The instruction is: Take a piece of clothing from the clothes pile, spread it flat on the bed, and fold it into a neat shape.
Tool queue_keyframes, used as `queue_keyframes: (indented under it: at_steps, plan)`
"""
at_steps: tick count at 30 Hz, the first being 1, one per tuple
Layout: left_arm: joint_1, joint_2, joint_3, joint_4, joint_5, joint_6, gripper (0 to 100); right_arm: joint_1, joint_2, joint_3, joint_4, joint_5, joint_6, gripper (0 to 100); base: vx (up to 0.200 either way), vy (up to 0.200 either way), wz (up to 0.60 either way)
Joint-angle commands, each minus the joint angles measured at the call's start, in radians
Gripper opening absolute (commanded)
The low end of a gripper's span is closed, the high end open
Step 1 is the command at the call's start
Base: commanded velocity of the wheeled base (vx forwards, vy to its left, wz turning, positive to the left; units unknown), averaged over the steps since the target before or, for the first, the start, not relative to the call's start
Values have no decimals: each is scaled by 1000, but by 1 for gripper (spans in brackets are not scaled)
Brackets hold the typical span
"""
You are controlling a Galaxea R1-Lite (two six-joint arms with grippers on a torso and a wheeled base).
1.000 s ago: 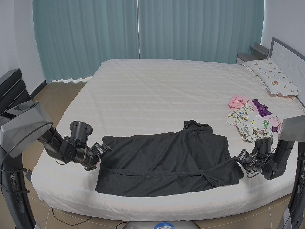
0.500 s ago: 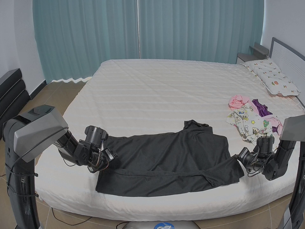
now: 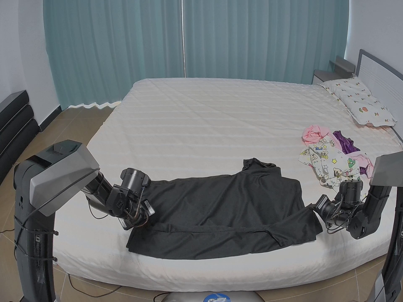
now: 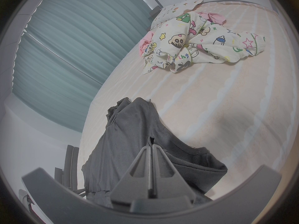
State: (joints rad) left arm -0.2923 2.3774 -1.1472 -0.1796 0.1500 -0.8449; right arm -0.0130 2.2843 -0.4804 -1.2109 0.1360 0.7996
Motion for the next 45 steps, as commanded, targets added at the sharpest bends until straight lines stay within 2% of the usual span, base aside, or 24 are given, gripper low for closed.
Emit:
queue_keyframes:
  at_steps: [1, 15, 21, 34, 39, 45]
  plan:
    - [2, 0, 3, 11, 20, 0, 0, 1, 0, 0, -1, 1, 0, 0, 0, 0, 0]
    - [47, -12, 24, 35, 43, -5, 0, -1, 1, 16, -68, 2, 1, 0, 0, 0, 0]
    - [56, -12, 38, 35, 43, -6, 0, -1, 12, 29, -133, 48, 1, 0, 0, 0, 0]
    - [61, -24, 50, 34, 42, -10, 0, -22, 24, 6, -141, 50, 0, 0, 0, 0, 0]
    - [62, -24, 50, 29, 39, -13, 0, -33, 11, 75, -187, 128, -5, 0, 0, 0, 0]
    - [65, -14, 41, 25, 36, -13, 0, -33, 32, 49, -193, 134, -3, 0, 0, 0, 0]
